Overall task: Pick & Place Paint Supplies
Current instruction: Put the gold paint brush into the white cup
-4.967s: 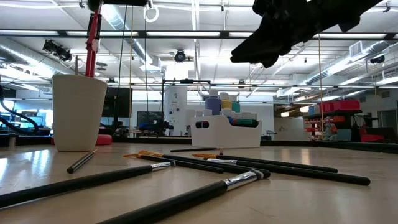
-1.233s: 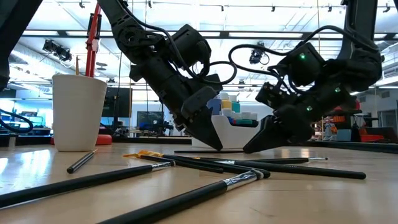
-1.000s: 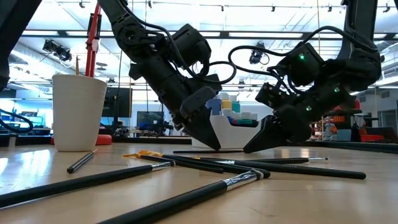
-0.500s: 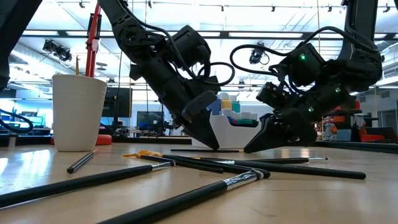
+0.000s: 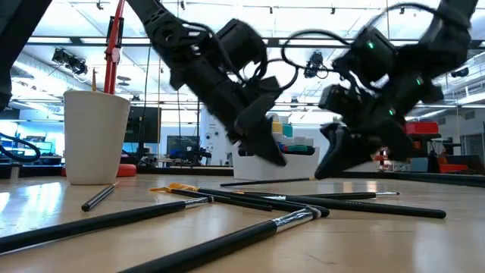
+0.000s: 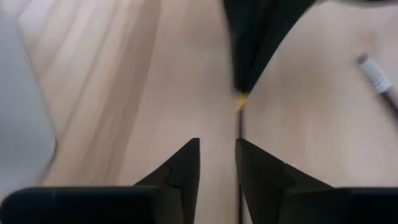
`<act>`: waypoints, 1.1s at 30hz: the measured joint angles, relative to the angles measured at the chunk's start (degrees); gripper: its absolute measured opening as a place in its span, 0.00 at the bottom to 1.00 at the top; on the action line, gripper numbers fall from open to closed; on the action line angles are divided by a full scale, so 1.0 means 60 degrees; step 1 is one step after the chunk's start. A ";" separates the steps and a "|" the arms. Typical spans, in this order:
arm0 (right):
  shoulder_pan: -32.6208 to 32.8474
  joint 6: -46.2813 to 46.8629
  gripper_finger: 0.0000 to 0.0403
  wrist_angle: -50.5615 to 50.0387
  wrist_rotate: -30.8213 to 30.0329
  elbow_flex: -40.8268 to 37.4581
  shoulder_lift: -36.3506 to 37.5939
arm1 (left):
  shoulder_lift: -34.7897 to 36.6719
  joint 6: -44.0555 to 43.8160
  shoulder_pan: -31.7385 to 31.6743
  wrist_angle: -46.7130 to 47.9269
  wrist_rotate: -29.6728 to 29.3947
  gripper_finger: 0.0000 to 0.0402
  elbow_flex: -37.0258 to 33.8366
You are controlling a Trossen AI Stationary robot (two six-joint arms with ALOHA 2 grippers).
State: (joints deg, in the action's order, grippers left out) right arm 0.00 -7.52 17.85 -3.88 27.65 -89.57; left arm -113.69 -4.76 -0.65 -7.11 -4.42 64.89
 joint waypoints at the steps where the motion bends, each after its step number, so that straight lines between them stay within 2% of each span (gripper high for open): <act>1: 0.0086 -0.0112 0.00 -0.0636 -0.0155 0.0261 0.0187 | 0.0000 0.0176 0.0007 -0.0015 0.0180 0.29 0.0138; 5: 0.0423 -0.0612 0.00 -0.2531 -0.0710 0.1491 0.0626 | 0.0000 0.0412 0.0066 0.0016 0.0701 0.34 0.0527; 9: 0.0637 -0.0870 0.00 -0.3841 -0.1283 0.2495 0.0703 | 0.0000 0.0366 0.0062 0.0059 0.0691 0.36 0.0658; 12: 0.0755 -0.0891 0.00 -0.4301 -0.1343 0.2967 0.0707 | 0.0000 0.0362 0.0056 0.0214 0.0409 0.35 0.0658; 17: 0.0946 -0.0884 0.00 -0.4725 -0.1649 0.3112 0.0713 | 0.0004 0.0340 0.0067 0.0789 -0.0370 0.32 0.0658; 33: 0.0959 -0.0641 0.00 -0.4960 -0.1684 0.3124 0.0720 | 0.0007 0.0357 0.0346 0.0700 -0.0401 0.17 0.0658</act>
State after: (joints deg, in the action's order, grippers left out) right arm 5.75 -11.36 -11.91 -13.99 46.39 -85.25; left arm -113.65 -2.62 1.43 -2.91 -6.82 68.84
